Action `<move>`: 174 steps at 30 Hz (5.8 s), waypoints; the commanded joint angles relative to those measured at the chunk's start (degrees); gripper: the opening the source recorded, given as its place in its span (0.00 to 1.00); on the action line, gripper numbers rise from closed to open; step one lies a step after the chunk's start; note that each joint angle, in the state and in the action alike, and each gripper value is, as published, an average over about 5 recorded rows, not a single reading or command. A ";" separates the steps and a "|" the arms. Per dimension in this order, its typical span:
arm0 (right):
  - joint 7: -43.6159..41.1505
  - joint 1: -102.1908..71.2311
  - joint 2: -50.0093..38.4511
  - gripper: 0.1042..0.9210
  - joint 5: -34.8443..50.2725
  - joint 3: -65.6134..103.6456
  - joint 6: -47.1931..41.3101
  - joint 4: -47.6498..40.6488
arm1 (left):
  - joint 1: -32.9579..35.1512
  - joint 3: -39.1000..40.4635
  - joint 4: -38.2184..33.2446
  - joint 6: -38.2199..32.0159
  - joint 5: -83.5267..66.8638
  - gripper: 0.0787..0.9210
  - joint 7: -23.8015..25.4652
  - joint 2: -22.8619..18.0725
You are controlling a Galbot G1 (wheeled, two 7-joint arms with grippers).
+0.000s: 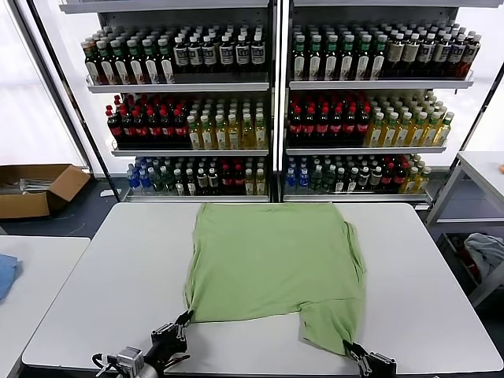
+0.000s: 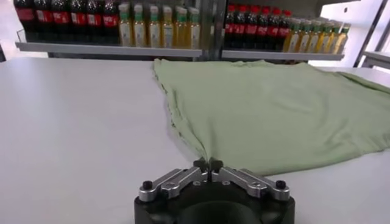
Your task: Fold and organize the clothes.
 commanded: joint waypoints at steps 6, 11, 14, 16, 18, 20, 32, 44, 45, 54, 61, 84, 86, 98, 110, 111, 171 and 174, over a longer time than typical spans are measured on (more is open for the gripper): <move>-7.98 -3.24 0.59 0.00 2.67 1.12 10.07 0.46 | 4.00 -0.66 -9.79 -0.87 0.27 0.01 -0.81 -0.57; -10.23 -8.91 2.41 0.00 4.13 4.80 11.69 2.97 | 9.45 -1.46 -15.31 -0.61 0.72 0.01 -1.32 -0.64; -10.85 -11.39 2.91 0.00 6.14 6.53 12.39 4.19 | 12.11 -1.84 -17.57 -0.33 1.25 0.01 -1.76 -0.64; -11.20 -12.18 2.90 0.00 7.03 7.23 12.88 4.69 | 13.66 -2.01 -19.30 -0.33 2.24 0.01 -1.94 -0.67; -11.48 -12.39 2.93 0.00 8.00 7.62 13.17 5.22 | 15.24 -2.39 -21.42 -0.36 3.11 0.01 -1.83 -0.61; -11.59 -12.41 3.01 0.00 9.48 7.74 13.32 5.93 | 16.69 -3.04 -23.27 -0.28 3.42 0.01 -1.43 -0.40; -6.86 3.75 4.47 0.00 23.10 4.67 8.93 2.10 | 7.47 -4.75 -18.28 1.67 0.16 0.01 1.65 1.79; -2.40 25.48 5.21 0.00 25.32 -0.47 5.35 -9.44 | -6.91 -4.80 -7.58 3.89 -7.24 0.01 4.08 3.76; -2.43 26.43 5.13 0.00 25.17 -0.68 4.99 -10.42 | -8.12 -4.62 -6.23 4.27 -7.93 0.01 4.23 3.82; -2.57 34.70 3.87 0.00 21.50 -4.89 3.69 -19.26 | -17.98 -3.28 4.21 4.72 -8.84 0.01 5.17 2.61; -1.72 40.45 2.82 0.00 16.39 -9.87 3.22 -25.01 | -23.29 -4.35 10.07 4.71 -8.23 0.01 4.57 1.47; 6.62 39.01 2.02 0.73 6.16 -7.17 2.07 -23.75 | -14.20 -6.00 9.59 2.41 -3.95 0.65 3.34 0.32; 8.05 38.32 1.42 0.80 6.15 -6.58 2.38 -24.01 | -12.24 -5.48 9.22 1.95 -3.83 0.71 2.86 0.11; 9.24 25.03 -0.86 0.88 2.19 -5.34 3.09 -14.03 | -9.05 -3.14 7.78 1.66 -4.22 0.88 -0.47 -0.45; 8.31 22.40 -0.30 0.83 -0.58 -8.02 5.04 -13.59 | -13.09 -2.57 10.81 2.69 -7.75 0.88 -2.45 -0.30; 8.33 22.47 -0.36 0.81 -0.81 -8.21 5.02 -13.85 | -13.32 -2.53 10.87 2.69 -8.05 0.88 -2.61 -0.29; 8.66 -4.44 -8.27 0.00 2.47 1.75 3.19 0.42 | 12.41 -6.61 -4.57 -1.02 -1.90 0.01 1.17 5.59; 8.83 -7.65 -8.19 0.00 2.16 1.99 3.28 2.27 | 14.51 -7.08 -5.34 -1.44 -0.81 0.01 1.37 5.81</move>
